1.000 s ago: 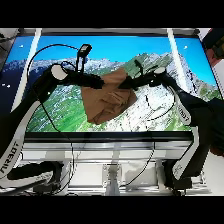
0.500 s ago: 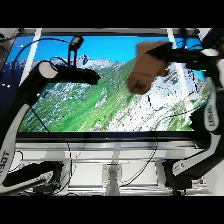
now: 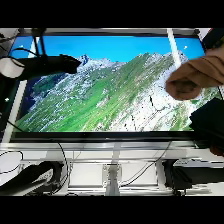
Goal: Fold the clothes and pants, and hang the long-sleeved shirts on hangers.
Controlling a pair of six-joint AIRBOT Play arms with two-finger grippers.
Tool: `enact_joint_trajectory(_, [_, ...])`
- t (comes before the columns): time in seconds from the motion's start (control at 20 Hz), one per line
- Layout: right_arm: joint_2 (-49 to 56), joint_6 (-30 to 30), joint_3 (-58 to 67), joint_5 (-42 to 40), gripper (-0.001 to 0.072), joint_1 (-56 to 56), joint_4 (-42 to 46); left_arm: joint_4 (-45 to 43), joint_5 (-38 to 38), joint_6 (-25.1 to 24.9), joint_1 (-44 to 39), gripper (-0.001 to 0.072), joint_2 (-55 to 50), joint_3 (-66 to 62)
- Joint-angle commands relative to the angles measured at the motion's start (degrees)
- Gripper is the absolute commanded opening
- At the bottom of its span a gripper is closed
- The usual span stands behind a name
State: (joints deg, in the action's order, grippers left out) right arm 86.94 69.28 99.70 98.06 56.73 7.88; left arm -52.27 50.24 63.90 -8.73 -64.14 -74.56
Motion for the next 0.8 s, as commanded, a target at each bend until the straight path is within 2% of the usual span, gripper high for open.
enact_joint_trajectory(0.0, [-2.4, 5.2, 0.0, 4.4, 0.0007, 17.4, 18.5, 0.0, 2.1, 0.0, 4.3, 0.0073, 2.6, 0.0])
enact_joint_trajectory(0.15, [-2.2, 12.5, -0.9, 5.3, 0.0007, 27.1, 48.2, 0.0, 2.3, 0.0, 7.1, 0.0073, 3.2, 0.0])
enact_joint_trajectory(0.2, [-2.2, 12.9, -2.1, 5.4, 0.0007, 29.6, 52.0, -0.1, 2.3, 0.0, 7.7, 0.0073, 3.1, 0.0])
enact_joint_trajectory(0.4, [-1.5, 13.0, -8.9, 7.4, 0.0008, 36.0, 57.1, 0.0, 1.1, 0.0, 9.3, 0.0073, 3.1, 0.0])
enact_joint_trajectory(0.45, [-1.3, 13.0, -9.5, 7.2, 0.0029, 36.5, 57.6, 0.0, 1.0, 0.0, 9.3, 0.0073, 3.1, 0.0])
enact_joint_trajectory(0.5, [-1.2, 13.3, -9.6, 6.2, 0.0209, 36.9, 57.5, 0.0, 1.0, 0.0, 9.3, 0.0073, 3.1, 0.0])
enact_joint_trajectory(0.55, [-1.2, 13.9, -9.6, 4.6, 0.0525, 37.2, 57.3, 0.0, 1.0, 0.0, 9.3, 0.0073, 3.1, 0.0])
enact_joint_trajectory(0.6, [-1.2, 15.3, -9.6, 3.2, 0.0712, 37.2, 56.0, 0.0, 1.0, 0.0, 9.3, 0.0073, 3.1, 0.0])
enact_joint_trajectory(0.65, [-1.2, 15.6, -9.6, 2.5, 0.0689, 37.2, 53.3, 0.0, 1.0, 0.0, 9.3, 0.0073, 3.1, 0.0])
enact_joint_trajectory(0.75, [-1.2, 15.5, -9.6, 1.1, 0.0688, 37.2, 45.7, 0.0, 1.0, 0.0, 9.3, 0.0074, 3.1, 0.0])
